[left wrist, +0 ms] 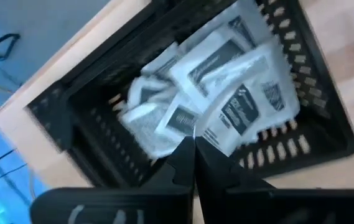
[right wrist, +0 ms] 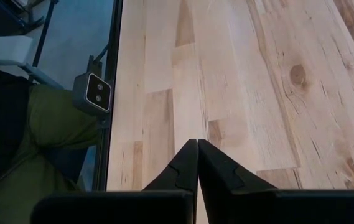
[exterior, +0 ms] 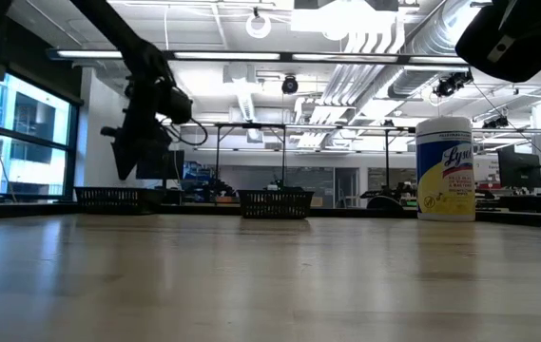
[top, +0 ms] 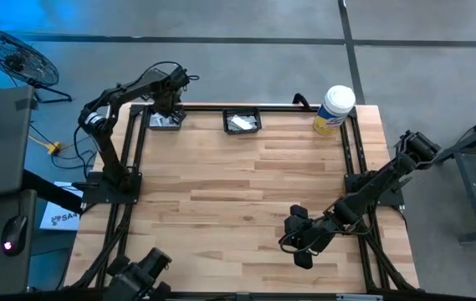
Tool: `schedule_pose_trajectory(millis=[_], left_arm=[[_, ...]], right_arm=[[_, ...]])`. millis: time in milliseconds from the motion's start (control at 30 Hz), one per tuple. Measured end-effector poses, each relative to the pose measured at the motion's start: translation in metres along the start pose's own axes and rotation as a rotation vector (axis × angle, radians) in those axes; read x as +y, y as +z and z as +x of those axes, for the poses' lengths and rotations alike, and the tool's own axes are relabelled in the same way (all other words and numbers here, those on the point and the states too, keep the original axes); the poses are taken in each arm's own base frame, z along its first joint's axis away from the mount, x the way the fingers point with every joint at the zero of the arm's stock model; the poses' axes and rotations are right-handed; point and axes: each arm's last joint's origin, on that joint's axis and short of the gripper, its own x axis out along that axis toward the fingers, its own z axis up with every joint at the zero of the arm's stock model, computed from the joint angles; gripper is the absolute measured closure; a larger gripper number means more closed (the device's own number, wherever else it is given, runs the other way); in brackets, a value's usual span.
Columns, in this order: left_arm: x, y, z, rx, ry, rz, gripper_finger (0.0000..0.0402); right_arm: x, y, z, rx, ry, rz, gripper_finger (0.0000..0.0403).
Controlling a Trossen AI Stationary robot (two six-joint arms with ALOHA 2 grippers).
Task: Pick & Place First Aid Supplies
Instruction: Put the gray towelette pack into the left black bin
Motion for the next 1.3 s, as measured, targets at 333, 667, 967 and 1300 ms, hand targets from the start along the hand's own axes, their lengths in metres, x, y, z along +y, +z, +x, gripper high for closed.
schedule_pose_trajectory(millis=[333, 667, 967, 1300], left_arm=[[-0.008, 0.011, 0.027, 0.055, 0.046, 0.044, 0.0393], [-0.009, 0.015, 0.035, 0.067, 0.092, 0.058, 0.0294], [-0.021, -0.021, -0.033, 0.038, -0.02, 0.166, 0.0261], [-0.103, -0.144, -0.092, -0.17, -0.309, 0.453, 0.0269]], right_arm=[[0.0, 0.0, 0.0, 0.0, 0.0, 0.0, 0.0399], [0.0, 0.0, 0.0, 0.0, 0.0, 0.0, 0.0399], [0.0, 0.002, 0.0, -0.023, 0.001, 0.016, 0.0396], [-0.002, 0.015, 0.001, -0.129, -0.011, 0.015, 0.0394]])
